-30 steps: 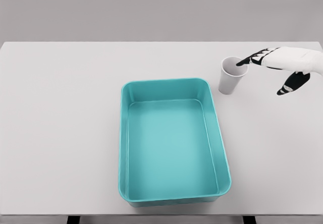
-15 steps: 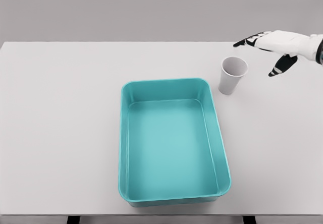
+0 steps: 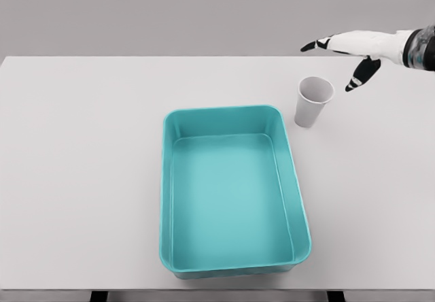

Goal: Put the paper cup into the basket with your right arm

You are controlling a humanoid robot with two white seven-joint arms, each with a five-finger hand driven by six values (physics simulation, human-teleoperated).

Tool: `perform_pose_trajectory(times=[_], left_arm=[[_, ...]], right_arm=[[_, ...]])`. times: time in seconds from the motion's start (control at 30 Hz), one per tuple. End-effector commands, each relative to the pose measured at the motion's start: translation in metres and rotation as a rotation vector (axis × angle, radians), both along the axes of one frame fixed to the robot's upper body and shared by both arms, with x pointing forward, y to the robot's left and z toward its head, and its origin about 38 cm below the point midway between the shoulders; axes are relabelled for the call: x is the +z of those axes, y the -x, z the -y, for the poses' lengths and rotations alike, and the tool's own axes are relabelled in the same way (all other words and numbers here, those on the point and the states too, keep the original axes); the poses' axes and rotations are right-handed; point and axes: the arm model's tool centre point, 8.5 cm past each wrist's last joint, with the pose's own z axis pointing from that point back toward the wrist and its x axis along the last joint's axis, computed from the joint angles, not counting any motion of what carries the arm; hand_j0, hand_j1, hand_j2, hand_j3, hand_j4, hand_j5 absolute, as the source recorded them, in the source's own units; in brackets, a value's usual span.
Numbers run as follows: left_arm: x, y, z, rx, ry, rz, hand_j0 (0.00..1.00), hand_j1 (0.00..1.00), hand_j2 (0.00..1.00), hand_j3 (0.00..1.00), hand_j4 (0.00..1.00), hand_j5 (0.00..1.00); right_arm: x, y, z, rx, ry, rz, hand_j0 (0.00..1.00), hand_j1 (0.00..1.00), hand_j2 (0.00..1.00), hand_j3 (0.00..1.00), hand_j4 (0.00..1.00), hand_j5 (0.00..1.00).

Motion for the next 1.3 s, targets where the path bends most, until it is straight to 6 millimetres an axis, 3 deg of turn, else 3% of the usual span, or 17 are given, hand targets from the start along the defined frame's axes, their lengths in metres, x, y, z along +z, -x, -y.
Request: perform_pose_trajectory(times=[0.0, 0.33, 1.27], left_arm=[[0.000, 0.000, 0.000, 0.000, 0.000, 0.000, 1.00, 1.00, 1.00, 1.00, 1.00, 1.00], [0.000, 0.000, 0.000, 0.000, 0.000, 0.000, 1.00, 1.00, 1.00, 1.00, 1.00, 1.00], [0.000, 0.000, 0.000, 0.000, 0.000, 0.000, 1.00, 1.00, 1.00, 1.00, 1.00, 1.00]], right_arm=[[-0.016, -0.001, -0.004, 0.009, 0.017, -0.038, 1.00, 1.00, 1.00, 1.00, 1.00, 1.00], [-0.038, -0.008, -0.013, 0.030, 0.046, -0.088, 1.00, 1.00, 1.00, 1.00, 1.00, 1.00], [-0.047, -0.003, -0.023, 0.087, 0.068, -0.104, 1.00, 1.00, 1.00, 1.00, 1.00, 1.00]])
